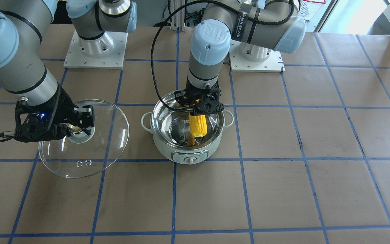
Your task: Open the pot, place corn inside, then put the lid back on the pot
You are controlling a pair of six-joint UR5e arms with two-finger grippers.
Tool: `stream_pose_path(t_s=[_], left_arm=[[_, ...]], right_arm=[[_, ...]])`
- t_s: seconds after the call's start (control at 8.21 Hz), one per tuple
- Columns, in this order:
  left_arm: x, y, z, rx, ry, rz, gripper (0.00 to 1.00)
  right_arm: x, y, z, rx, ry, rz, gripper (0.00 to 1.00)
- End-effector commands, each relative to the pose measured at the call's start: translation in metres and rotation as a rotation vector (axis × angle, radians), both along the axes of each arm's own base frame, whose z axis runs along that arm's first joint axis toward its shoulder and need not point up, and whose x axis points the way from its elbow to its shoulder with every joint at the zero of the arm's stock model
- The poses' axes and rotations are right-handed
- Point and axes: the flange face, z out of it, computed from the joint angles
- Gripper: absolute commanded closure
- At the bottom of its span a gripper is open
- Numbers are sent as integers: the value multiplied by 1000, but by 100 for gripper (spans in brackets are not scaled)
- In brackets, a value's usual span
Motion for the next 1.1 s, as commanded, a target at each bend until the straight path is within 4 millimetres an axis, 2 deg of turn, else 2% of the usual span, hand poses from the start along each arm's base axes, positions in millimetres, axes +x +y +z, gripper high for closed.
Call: stream_pose_path(t_s=[0.0, 0.12, 0.24, 0.37, 0.49, 0.61, 0.97], left_arm=[[0, 2, -14, 25, -10, 1, 100], [0, 0, -15, 24, -8, 3, 95], [-2, -4, -23, 30, -13, 1, 84], [-2, -7, -31, 40, -19, 4, 66], [-2, -9, -35, 49, -20, 25, 12], [-1, -6, -26, 40, -22, 34, 0], [5, -4, -3, 10, -8, 32, 0]], right_arm=[[0, 1, -2, 10, -2, 0, 100], [0, 1, -2, 13, -2, 0, 100], [0, 1, -2, 13, -4, 0, 100], [0, 1, -2, 13, -4, 0, 100], [1, 2, -2, 11, -3, 0, 100], [1, 2, -2, 12, -3, -3, 100], [1, 3, -1, 14, -5, -14, 100]])
